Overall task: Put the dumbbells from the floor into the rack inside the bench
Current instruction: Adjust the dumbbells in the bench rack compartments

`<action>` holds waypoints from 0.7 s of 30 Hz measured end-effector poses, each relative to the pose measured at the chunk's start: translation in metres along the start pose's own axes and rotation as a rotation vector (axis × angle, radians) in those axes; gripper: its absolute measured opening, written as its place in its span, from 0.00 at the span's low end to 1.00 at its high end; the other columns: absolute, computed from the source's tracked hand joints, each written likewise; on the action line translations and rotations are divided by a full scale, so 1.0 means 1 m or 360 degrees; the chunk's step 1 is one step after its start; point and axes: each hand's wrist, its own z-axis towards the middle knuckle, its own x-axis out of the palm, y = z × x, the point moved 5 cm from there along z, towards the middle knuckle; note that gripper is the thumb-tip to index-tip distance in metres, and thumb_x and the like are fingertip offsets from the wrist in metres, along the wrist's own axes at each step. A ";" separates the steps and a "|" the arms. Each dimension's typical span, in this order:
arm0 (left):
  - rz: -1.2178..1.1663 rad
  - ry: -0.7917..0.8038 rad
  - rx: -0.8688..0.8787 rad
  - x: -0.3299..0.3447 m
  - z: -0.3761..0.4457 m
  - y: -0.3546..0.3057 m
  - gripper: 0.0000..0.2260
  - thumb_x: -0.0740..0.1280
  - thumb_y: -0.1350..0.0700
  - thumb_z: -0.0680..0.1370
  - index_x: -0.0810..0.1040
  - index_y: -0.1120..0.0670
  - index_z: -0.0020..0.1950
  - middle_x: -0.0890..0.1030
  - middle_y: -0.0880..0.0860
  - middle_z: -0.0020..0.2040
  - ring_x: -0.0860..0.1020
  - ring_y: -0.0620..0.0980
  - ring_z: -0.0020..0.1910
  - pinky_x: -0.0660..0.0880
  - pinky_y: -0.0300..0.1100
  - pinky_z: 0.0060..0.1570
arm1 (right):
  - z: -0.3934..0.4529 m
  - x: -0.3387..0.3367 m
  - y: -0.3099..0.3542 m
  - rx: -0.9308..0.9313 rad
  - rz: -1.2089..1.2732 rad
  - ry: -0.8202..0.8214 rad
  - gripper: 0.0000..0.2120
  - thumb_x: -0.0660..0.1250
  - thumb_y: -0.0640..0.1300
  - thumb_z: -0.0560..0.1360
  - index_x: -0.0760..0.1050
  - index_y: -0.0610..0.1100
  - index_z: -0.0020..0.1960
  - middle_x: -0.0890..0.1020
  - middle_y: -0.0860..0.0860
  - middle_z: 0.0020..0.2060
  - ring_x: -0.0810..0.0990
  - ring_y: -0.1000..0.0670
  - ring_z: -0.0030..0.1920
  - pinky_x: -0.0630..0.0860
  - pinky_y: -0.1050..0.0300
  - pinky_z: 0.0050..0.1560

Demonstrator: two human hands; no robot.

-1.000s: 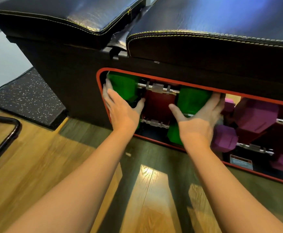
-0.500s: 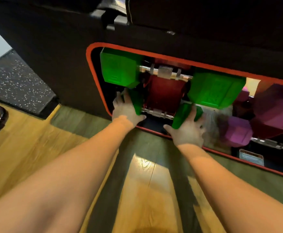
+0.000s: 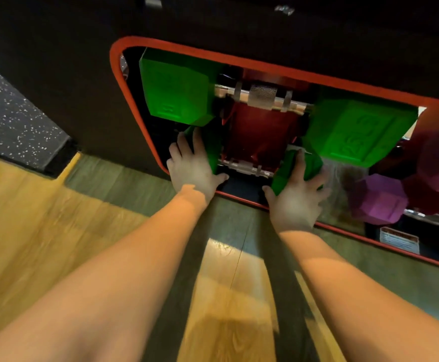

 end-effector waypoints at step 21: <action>0.0164 0.0742 0.0129 -0.061 -0.051 -0.011 0.39 0.63 0.37 0.77 0.58 0.62 0.77 0.62 0.63 0.76 0.56 0.60 0.77 0.53 0.48 0.75 | -0.035 -0.069 -0.041 -0.0145 -0.0128 0.0729 0.41 0.70 0.58 0.72 0.54 0.50 0.77 0.49 0.45 0.79 0.60 0.35 0.72 0.67 0.42 0.66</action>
